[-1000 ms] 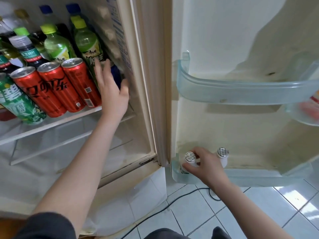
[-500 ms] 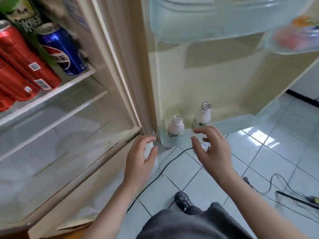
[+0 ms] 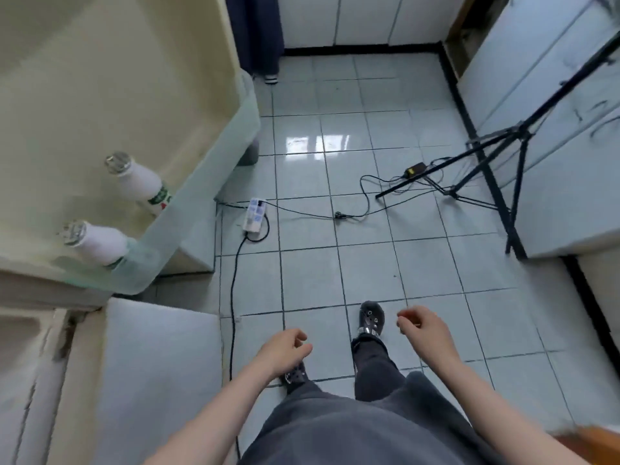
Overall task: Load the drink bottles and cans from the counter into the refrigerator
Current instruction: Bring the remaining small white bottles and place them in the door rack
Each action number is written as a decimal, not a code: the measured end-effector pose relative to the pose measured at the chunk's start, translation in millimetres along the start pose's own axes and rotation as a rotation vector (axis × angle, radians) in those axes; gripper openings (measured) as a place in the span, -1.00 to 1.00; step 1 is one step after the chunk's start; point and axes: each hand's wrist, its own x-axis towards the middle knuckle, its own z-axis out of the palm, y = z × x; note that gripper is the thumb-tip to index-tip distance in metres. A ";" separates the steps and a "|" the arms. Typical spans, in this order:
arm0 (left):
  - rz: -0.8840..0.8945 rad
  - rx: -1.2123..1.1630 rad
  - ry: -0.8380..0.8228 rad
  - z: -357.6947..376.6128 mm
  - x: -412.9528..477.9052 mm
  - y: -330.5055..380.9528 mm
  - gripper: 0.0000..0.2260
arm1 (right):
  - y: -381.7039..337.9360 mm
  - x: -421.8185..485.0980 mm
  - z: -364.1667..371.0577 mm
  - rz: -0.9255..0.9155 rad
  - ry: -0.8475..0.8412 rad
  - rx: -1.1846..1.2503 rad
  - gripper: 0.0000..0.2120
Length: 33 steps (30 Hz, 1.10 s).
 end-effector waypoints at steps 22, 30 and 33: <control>0.182 0.834 -0.206 237.0 162.1 386.0 -0.66 | 402.2 -20.8 -254.5 0.780 0.193 0.314 -0.84; 0.445 0.994 -0.375 321.6 188.1 523.9 -0.71 | 443.4 1.7 -305.8 0.835 0.101 0.493 -0.78; 0.342 1.008 -0.391 341.6 222.7 565.5 -0.77 | 464.2 11.3 -326.5 0.824 0.045 0.446 -0.69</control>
